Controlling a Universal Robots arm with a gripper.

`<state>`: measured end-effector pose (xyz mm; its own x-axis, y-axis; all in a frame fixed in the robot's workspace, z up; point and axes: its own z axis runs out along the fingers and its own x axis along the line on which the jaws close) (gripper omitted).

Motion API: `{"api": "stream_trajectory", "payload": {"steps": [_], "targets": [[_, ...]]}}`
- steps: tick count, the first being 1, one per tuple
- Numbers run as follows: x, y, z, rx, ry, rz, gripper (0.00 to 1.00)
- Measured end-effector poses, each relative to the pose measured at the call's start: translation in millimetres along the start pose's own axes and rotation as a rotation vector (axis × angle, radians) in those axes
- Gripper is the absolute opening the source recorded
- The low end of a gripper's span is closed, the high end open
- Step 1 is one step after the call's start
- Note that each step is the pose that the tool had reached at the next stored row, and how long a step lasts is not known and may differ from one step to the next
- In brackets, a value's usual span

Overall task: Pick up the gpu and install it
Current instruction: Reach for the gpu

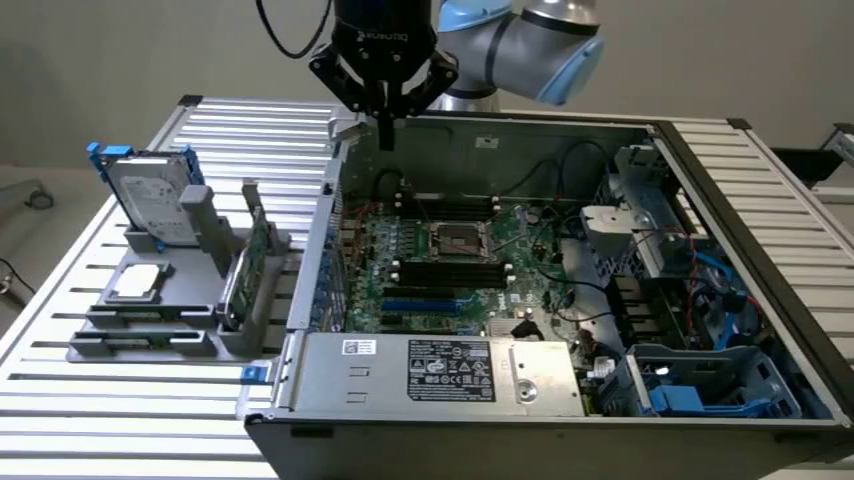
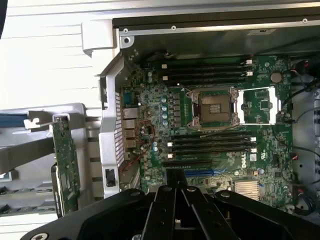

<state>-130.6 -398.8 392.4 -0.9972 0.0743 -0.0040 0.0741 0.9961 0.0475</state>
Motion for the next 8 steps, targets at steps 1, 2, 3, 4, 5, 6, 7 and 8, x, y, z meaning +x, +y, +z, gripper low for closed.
{"api": "stream_trajectory", "payload": {"steps": [1, 2, 3, 4, 5, 6, 7, 8], "targets": [[3.8, -0.3, 0.3, 0.0002, 0.0047, 0.000, 0.11], [7.7, -0.6, 0.4, 0.0005, 0.0095, 0.000, 0.11], [11.5, -0.9, 0.7, 0.0009, 0.0147, 0.001, 0.11], [15.1, -1.2, 0.9, 0.0013, 0.0204, 0.001, 0.11], [18.8, -1.5, 1.2, 0.0018, 0.0261, 0.001, 0.11], [22.3, -1.7, 1.4, 0.0022, 0.0318, 0.001, 0.11], [26.2, -2.0, 1.6, 0.0025, 0.0368, 0.002, 0.11], [30.6, -2.4, 2.0, 0.0027, 0.0386, 0.002, 0.11]]}}
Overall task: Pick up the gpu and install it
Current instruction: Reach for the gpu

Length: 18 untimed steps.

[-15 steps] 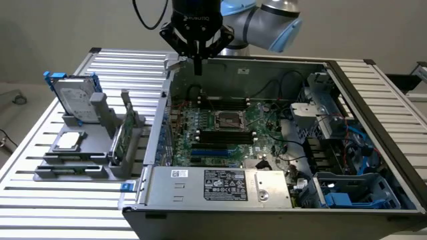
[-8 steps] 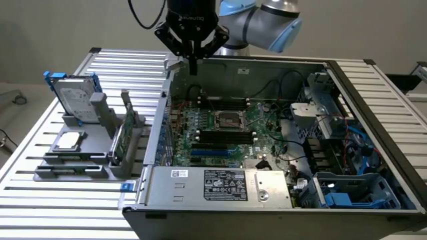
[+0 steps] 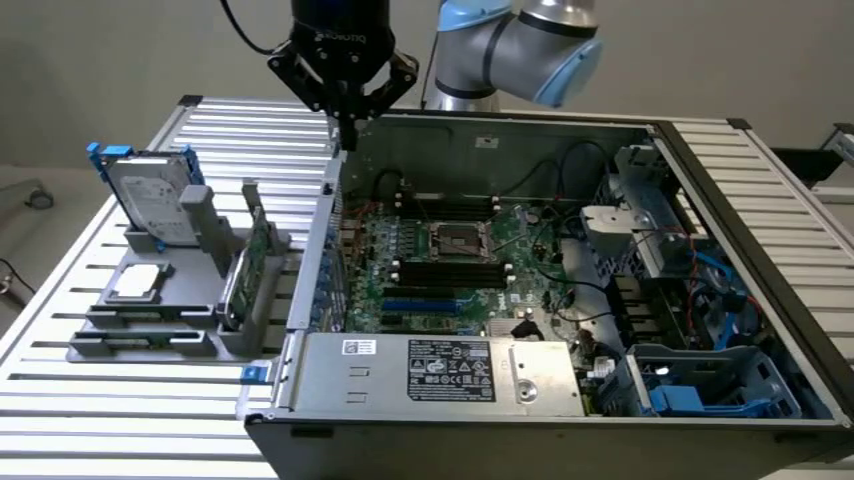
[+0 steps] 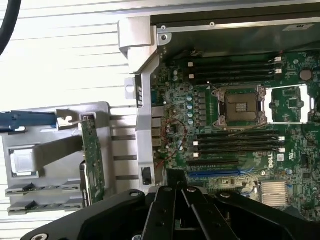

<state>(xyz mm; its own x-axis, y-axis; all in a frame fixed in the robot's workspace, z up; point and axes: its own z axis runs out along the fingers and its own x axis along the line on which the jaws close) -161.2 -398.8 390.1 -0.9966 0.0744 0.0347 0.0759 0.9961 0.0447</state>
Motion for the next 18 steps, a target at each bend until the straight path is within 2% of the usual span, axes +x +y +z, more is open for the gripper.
{"api": "stream_trajectory", "payload": {"steps": [11, 15, 18], "targets": [[49.3, -6.7, 6.7, 0.0001, 0.0008, 0.000, 0.11], [66.6, -9.6, 9.1, -0.0002, -0.0028, 0.000, 0.11], [75.6, -12.7, 10.5, -0.0002, -0.0036, 0.000, 0.11]]}}
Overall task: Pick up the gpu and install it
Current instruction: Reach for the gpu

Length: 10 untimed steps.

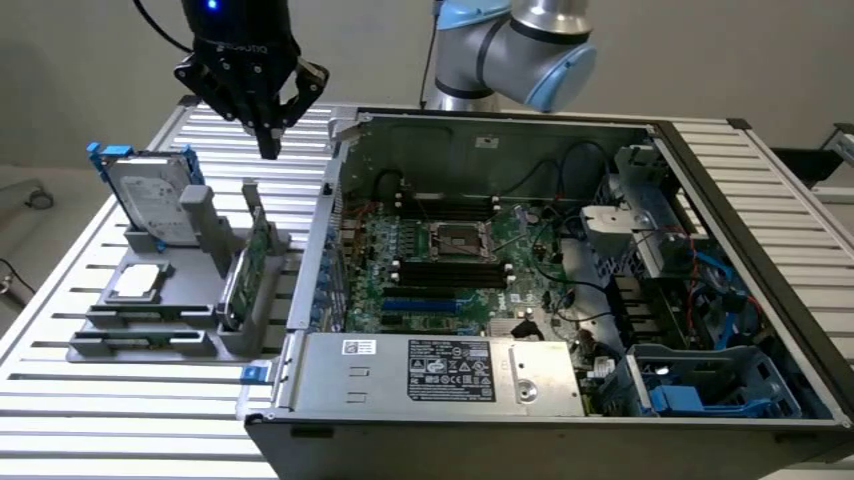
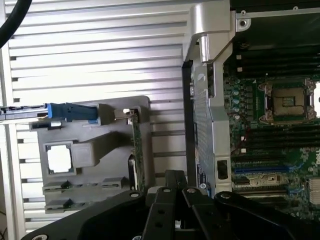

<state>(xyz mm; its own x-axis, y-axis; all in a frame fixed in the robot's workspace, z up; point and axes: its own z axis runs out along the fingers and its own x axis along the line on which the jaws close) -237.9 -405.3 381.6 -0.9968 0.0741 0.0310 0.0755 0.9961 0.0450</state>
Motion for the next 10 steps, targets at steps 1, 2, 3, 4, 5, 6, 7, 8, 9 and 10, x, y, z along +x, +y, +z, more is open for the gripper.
{"api": "stream_trajectory", "payload": {"steps": [1, 2, 3, 4, 5, 6, 7, 8, 9, 10], "targets": [[2.4, -0.9, 0.7, 0.0001, 0.0000, 0.000, 0.11], [4.6, -1.8, 1.4, 0.0000, -0.0001, 0.000, 0.11], [6.8, -2.7, 2.0, 0.0000, 0.0000, 0.000, 0.11], [9.3, -3.5, 2.8, 0.0001, 0.0000, 0.000, 0.11], [11.8, -4.5, 3.6, 0.0000, 0.0000, 0.000, 0.11], [14.3, -5.3, 4.4, 0.0000, 0.0000, 0.000, 0.11], [16.7, -6.1, 5.3, 0.0000, 0.0000, 0.000, 0.11], [18.8, -7.0, 6.0, 0.0000, 0.0000, 0.000, 0.11], [20.1, -7.8, 6.7, 0.0000, 0.0000, -0.001, 0.11], [21.0, -8.7, 7.4, 0.0000, 0.0000, -0.001, 0.11]]}}
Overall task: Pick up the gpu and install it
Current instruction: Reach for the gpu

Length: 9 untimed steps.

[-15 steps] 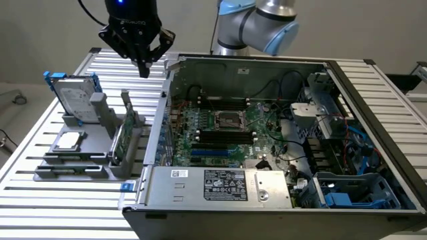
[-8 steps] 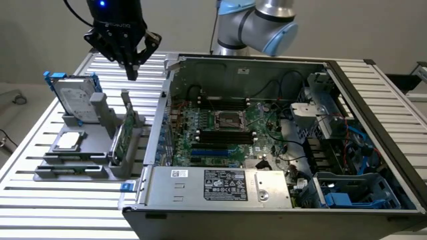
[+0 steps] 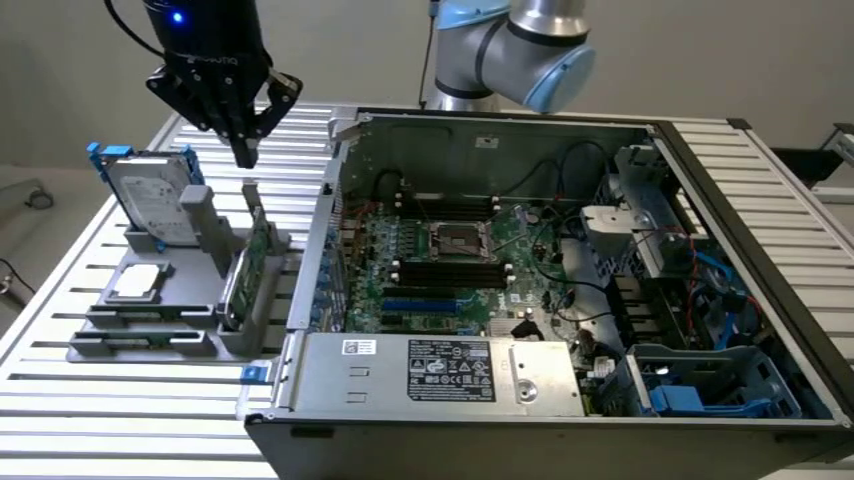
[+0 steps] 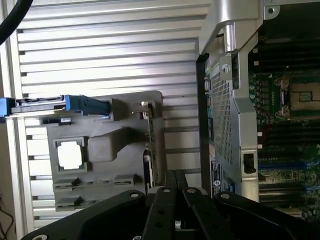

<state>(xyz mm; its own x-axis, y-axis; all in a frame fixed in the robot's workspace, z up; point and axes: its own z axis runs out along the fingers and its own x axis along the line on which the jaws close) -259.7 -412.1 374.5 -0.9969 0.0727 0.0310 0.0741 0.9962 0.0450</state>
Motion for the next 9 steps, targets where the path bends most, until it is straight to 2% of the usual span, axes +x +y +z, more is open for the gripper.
{"api": "stream_trajectory", "payload": {"steps": [9], "targets": [[6.4, -5.2, 9.2, 0.0006, 0.0011, -0.019, 0.11]]}}
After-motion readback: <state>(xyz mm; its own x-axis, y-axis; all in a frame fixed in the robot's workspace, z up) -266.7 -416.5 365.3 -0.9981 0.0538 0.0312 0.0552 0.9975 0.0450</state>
